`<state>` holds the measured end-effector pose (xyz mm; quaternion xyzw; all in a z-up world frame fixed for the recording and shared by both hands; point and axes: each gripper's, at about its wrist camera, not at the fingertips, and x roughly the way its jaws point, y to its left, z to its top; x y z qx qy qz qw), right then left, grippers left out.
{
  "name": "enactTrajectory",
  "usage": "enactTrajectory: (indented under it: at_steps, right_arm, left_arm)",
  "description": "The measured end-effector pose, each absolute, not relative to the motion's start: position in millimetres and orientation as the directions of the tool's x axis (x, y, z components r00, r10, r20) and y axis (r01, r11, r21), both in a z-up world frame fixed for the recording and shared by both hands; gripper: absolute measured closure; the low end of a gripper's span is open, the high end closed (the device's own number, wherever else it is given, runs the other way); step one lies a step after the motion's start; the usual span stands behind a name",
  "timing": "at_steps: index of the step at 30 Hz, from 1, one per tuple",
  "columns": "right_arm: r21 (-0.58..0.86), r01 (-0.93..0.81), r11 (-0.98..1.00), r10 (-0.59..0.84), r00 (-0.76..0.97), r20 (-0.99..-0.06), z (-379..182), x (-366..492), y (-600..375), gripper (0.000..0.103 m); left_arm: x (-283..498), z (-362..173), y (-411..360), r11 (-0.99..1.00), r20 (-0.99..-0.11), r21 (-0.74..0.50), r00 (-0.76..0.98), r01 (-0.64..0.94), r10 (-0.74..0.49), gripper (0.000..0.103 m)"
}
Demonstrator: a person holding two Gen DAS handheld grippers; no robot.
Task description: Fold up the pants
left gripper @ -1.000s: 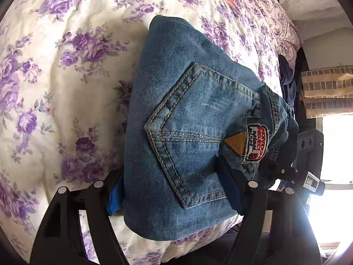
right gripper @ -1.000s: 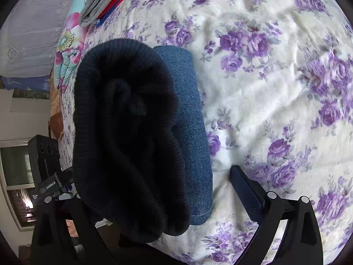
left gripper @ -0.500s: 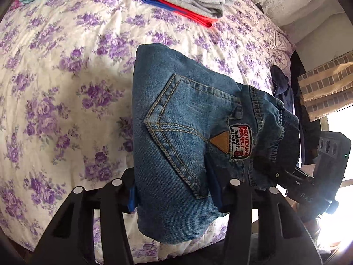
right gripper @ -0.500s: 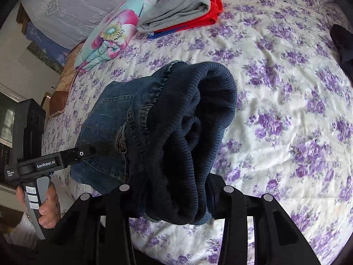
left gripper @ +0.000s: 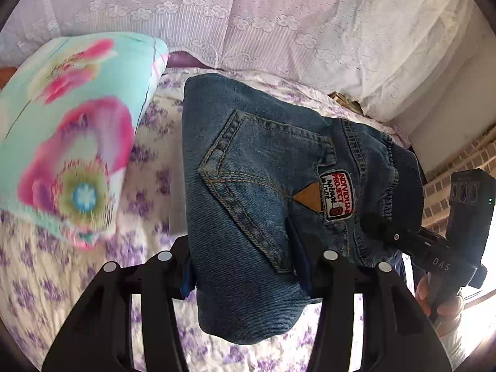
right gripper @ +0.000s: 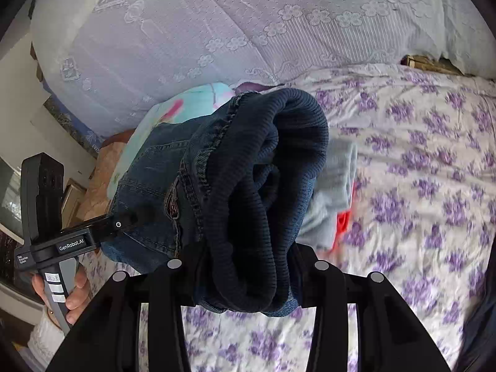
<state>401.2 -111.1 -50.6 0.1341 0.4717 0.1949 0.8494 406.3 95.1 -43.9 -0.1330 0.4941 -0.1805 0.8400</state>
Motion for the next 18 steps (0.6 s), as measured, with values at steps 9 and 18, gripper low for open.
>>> enactTrajectory:
  at_steps: [9, 18]
  right_arm:
    - [0.394, -0.113, 0.912, 0.405, 0.389, -0.827, -168, 489, -111, 0.051]
    - [0.305, -0.16, 0.939, 0.342, 0.534, -0.773, -108, 455, -115, 0.042]
  left_arm:
    - [521, -174, 83, 0.896, -0.848, -0.418, 0.291, 0.147, -0.443, 0.042]
    - [475, -133, 85, 0.965, -0.849, -0.192, 0.463, 0.181, -0.256, 0.035]
